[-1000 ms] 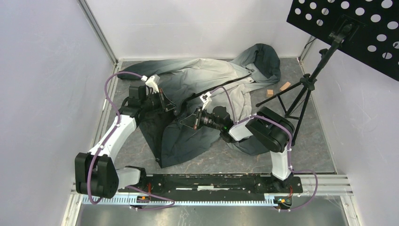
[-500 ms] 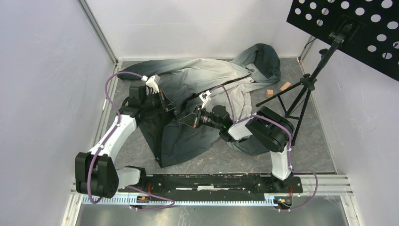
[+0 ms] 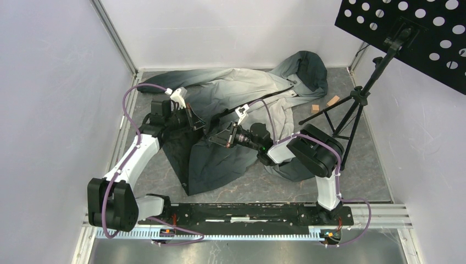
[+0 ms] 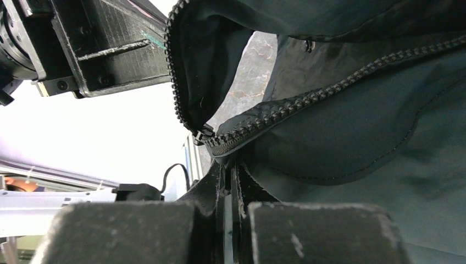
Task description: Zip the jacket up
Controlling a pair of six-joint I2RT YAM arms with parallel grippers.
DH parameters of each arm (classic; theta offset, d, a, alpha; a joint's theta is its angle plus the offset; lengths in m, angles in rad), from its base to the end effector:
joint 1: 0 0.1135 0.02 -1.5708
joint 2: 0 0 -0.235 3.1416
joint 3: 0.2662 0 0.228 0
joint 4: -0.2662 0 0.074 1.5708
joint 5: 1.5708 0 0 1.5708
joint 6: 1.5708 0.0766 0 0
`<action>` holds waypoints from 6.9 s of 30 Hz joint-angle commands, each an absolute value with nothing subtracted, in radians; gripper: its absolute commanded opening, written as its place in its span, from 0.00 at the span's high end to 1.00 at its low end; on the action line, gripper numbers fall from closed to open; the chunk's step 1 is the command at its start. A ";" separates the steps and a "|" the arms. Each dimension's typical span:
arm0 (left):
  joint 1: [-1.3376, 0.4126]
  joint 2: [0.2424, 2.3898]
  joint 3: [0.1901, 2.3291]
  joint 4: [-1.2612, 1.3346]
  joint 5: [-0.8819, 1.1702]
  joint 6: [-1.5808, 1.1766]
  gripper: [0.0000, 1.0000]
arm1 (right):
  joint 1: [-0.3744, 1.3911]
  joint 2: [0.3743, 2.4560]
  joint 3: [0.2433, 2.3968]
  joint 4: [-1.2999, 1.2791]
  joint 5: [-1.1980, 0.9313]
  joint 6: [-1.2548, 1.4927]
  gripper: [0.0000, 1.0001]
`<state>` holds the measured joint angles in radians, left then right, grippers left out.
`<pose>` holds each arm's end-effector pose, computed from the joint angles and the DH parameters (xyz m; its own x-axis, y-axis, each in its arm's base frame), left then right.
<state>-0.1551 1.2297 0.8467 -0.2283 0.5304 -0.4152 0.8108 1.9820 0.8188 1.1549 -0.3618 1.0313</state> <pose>0.2732 -0.0819 0.2280 -0.7377 -0.2368 -0.6322 0.2677 0.7570 -0.5960 0.2572 0.3099 0.1495 -0.7938 0.3296 -0.5112 -0.4686 0.2044 0.8594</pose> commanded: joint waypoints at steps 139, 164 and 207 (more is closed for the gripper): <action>-0.035 0.803 0.410 0.137 0.456 -1.186 0.37 | 0.805 1.886 0.927 0.897 -0.451 0.973 1.00; -0.045 0.928 0.379 0.267 0.546 -1.151 0.54 | 0.805 1.901 0.932 0.920 -0.456 0.996 1.00; -0.063 0.738 0.236 0.347 0.576 -0.914 0.98 | 0.759 1.978 0.789 1.298 -0.402 1.271 1.00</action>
<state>-0.0723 0.7624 0.2543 0.3077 0.5602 -0.9699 0.7963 1.9743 0.8009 1.2201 -0.4950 1.2686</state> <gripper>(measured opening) 0.053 0.023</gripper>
